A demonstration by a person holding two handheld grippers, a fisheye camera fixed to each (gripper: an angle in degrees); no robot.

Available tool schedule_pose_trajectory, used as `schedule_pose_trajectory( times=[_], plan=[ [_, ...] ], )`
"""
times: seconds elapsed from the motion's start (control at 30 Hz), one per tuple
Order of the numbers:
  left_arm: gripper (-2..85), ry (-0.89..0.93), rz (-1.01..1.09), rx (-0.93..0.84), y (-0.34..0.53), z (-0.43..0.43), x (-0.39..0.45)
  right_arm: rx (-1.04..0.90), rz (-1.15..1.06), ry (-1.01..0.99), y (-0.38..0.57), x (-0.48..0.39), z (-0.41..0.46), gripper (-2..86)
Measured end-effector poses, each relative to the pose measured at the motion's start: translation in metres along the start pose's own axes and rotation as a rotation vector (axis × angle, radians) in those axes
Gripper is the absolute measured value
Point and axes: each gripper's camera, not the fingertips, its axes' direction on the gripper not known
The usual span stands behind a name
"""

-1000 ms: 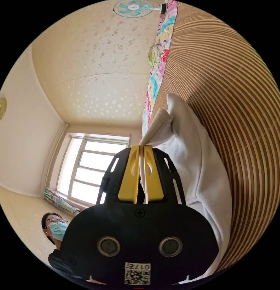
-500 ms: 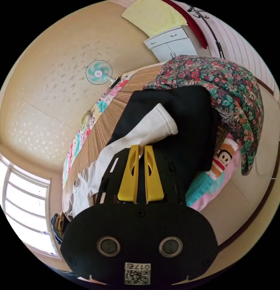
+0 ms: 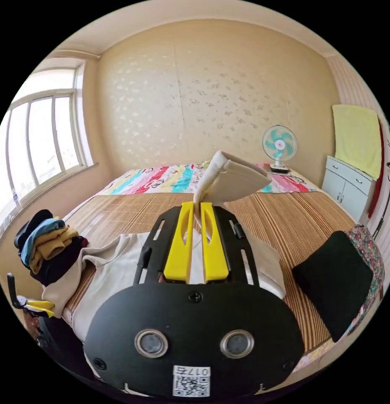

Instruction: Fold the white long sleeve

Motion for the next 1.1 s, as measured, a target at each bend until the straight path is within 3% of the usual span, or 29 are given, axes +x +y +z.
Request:
schedule_pose_trajectory(
  times=[0.07,0.2,0.4,0.53,0.63,0.7,0.77,0.83,0.93,1.1],
  plan=[
    [13.4,-0.023,0.023,0.008,-0.001,-0.004,0.007,-0.082,-0.059,-0.059,0.014,-0.054,0.038,4.2],
    [14.0,0.060,-0.007,0.011,-0.005,-0.013,-0.003,-0.472,-0.100,-0.315,0.065,-0.119,0.122,6.4],
    [14.2,-0.054,0.052,-0.166,-0.025,0.032,-0.012,-0.469,-0.027,-0.495,0.092,-0.112,0.089,7.9],
    [5.2,-0.215,0.063,-0.223,-0.036,0.050,-0.028,-0.473,-0.055,-0.534,0.104,-0.101,0.054,8.2],
    [2.0,-0.049,0.002,-0.252,-0.045,0.030,-0.058,-0.497,-0.081,-0.552,0.118,-0.091,0.029,8.4],
    [0.4,0.258,-0.077,-0.180,-0.050,0.000,-0.084,-0.495,-0.105,-0.549,0.127,-0.086,0.010,8.5],
    [-0.2,0.706,-0.137,0.031,-0.062,-0.048,-0.104,-0.485,-0.112,-0.513,0.133,-0.081,-0.006,8.6],
    [-0.2,0.852,-0.095,0.136,-0.085,-0.075,-0.092,-0.459,-0.071,-0.476,0.139,-0.070,-0.021,8.6],
    [0.7,0.877,-0.009,0.181,-0.143,-0.084,-0.044,-0.397,0.024,-0.447,0.149,-0.044,-0.041,8.9],
    [9.8,0.812,0.059,0.022,-0.216,0.020,0.027,-0.382,0.264,-0.459,0.168,0.007,-0.039,11.2]
  ],
)
